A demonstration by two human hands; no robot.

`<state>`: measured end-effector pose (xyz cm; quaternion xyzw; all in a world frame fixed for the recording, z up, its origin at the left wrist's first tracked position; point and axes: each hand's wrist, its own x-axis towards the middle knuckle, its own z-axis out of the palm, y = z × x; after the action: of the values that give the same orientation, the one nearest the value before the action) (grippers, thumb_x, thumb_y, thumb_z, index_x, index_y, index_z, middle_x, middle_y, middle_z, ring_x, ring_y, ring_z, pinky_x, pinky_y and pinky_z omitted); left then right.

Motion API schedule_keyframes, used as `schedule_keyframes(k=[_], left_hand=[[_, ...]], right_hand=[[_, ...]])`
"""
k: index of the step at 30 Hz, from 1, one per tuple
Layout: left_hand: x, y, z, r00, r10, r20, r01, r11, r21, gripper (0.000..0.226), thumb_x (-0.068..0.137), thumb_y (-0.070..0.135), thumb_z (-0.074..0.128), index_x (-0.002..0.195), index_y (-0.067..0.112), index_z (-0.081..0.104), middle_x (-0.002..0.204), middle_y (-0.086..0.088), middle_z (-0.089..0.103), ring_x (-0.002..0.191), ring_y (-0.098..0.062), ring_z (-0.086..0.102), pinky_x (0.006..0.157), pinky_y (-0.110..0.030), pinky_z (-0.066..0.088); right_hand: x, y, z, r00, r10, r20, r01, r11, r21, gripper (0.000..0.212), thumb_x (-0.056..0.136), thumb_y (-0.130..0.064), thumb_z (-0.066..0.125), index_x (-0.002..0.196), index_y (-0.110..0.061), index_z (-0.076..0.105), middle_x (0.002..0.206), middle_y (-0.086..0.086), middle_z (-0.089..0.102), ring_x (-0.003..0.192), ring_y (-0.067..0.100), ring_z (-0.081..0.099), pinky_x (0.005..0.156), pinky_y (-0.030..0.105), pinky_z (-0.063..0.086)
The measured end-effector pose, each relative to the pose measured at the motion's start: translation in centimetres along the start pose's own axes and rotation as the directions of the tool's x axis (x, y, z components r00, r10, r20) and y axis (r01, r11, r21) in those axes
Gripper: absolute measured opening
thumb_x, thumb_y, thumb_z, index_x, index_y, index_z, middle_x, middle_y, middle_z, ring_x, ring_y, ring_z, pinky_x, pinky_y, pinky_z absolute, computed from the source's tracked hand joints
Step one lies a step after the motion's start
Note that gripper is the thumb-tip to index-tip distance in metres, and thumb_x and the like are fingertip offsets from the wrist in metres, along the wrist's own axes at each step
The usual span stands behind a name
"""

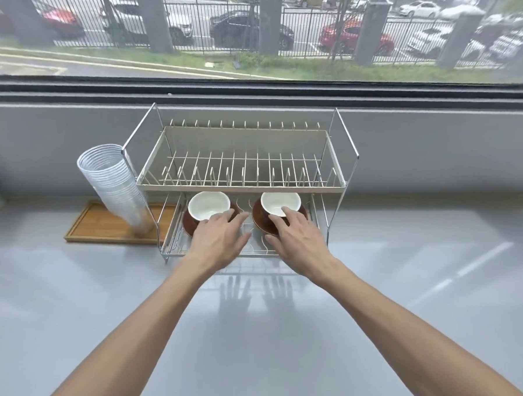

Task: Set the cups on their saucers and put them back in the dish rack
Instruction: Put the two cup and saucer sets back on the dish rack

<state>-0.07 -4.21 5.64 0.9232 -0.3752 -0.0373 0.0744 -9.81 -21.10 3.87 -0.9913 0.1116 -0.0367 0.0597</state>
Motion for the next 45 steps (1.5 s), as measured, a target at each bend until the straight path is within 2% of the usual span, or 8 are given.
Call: schedule_keyframes(k=[7, 10, 15, 18, 22, 29, 35, 45], left_hand=[[2.6, 3.1, 2.5, 0.977, -0.111, -0.181, 0.073, 0.976, -0.206, 0.054, 0.101, 0.044, 0.045, 0.150, 0.022, 0.042, 0.154, -0.010, 0.045, 0.143, -0.027, 0.040, 0.113, -0.042, 0.035], [4.1, 4.1, 3.1, 0.961, -0.202, -0.190, 0.131, 0.935, -0.331, 0.053, 0.100, 0.042, 0.049, 0.148, 0.019, 0.047, 0.150, -0.007, 0.050, 0.139, -0.026, 0.045, 0.110, -0.042, 0.041], [6.1, 4.9, 4.2, 0.926, -0.300, -0.229, 0.178, 0.882, -0.437, 0.034, 0.099, 0.038, 0.050, 0.116, 0.011, 0.060, 0.112, -0.005, 0.065, 0.107, -0.028, 0.060, 0.082, -0.038, 0.049], [7.5, 5.1, 5.0, 0.906, -0.409, -0.106, 0.284, 0.775, -0.565, 0.035, 0.100, 0.042, 0.046, 0.109, 0.010, 0.059, 0.110, -0.008, 0.064, 0.103, -0.028, 0.060, 0.078, -0.033, 0.038], [8.9, 5.2, 5.8, 0.868, -0.496, -0.010, 0.384, 0.685, -0.619, 0.042, 0.100, 0.045, 0.044, 0.107, 0.005, 0.057, 0.112, -0.013, 0.062, 0.103, -0.034, 0.058, 0.080, -0.035, 0.035], [10.2, 5.2, 6.6, 0.844, -0.523, 0.122, 0.459, 0.583, -0.670, 0.048, 0.100, 0.043, 0.043, 0.127, 0.005, 0.055, 0.130, -0.015, 0.058, 0.120, -0.036, 0.055, 0.096, -0.041, 0.041], [10.3, 4.9, 7.1, 0.816, -0.541, 0.205, 0.486, 0.448, -0.750, 0.048, 0.098, 0.041, 0.049, 0.140, 0.018, 0.051, 0.141, -0.008, 0.057, 0.125, -0.032, 0.056, 0.105, -0.043, 0.045], [9.7, 4.5, 7.6, 0.831, -0.505, 0.236, 0.441, 0.338, -0.831, 0.050, 0.096, 0.040, 0.053, 0.144, 0.025, 0.050, 0.145, -0.007, 0.053, 0.128, -0.030, 0.055, 0.103, -0.050, 0.051]], right_hand=[[0.9, 2.4, 0.4, 0.992, 0.081, -0.092, -0.077, 0.996, 0.043, 0.056, 0.102, -0.046, 0.040, 0.151, -0.018, 0.034, 0.161, 0.016, 0.026, 0.149, 0.030, 0.022, 0.113, 0.044, 0.032], [2.0, 3.1, 0.8, 0.986, 0.128, -0.104, -0.121, 0.990, 0.067, 0.056, 0.102, -0.047, 0.040, 0.149, -0.017, 0.035, 0.150, 0.015, 0.039, 0.140, 0.031, 0.035, 0.107, 0.042, 0.038], [4.3, 3.8, 1.6, 0.948, 0.294, -0.124, -0.250, 0.925, 0.286, 0.048, 0.102, -0.043, 0.044, 0.132, -0.007, 0.051, 0.126, 0.017, 0.055, 0.120, 0.035, 0.049, 0.100, 0.042, 0.040], [5.8, 4.4, 2.2, 0.908, 0.419, 0.006, -0.364, 0.781, 0.507, 0.055, 0.103, -0.040, 0.042, 0.148, -0.009, 0.038, 0.144, 0.020, 0.046, 0.134, 0.037, 0.040, 0.112, 0.045, 0.032], [7.7, 5.6, 3.0, 0.869, 0.472, 0.151, -0.454, 0.634, 0.627, 0.047, 0.105, -0.030, 0.034, 0.146, -0.007, 0.040, 0.151, 0.019, 0.041, 0.139, 0.035, 0.035, 0.116, 0.044, 0.028], [8.4, 6.3, 4.1, 0.778, 0.560, 0.285, -0.575, 0.451, 0.682, 0.040, 0.101, -0.026, 0.031, 0.122, 0.000, 0.052, 0.124, 0.021, 0.058, 0.116, 0.038, 0.054, 0.096, 0.045, 0.043], [8.4, 6.5, 4.7, 0.775, 0.568, 0.278, -0.572, 0.443, 0.691, 0.029, 0.102, -0.027, 0.030, 0.096, -0.010, 0.053, 0.100, 0.011, 0.055, 0.096, 0.029, 0.052, 0.081, 0.037, 0.039], [7.4, 6.4, 4.8, 0.802, 0.532, 0.272, -0.542, 0.456, 0.706, 0.043, 0.105, -0.033, 0.031, 0.138, -0.013, 0.052, 0.135, 0.010, 0.058, 0.126, 0.032, 0.050, 0.104, 0.040, 0.040]])
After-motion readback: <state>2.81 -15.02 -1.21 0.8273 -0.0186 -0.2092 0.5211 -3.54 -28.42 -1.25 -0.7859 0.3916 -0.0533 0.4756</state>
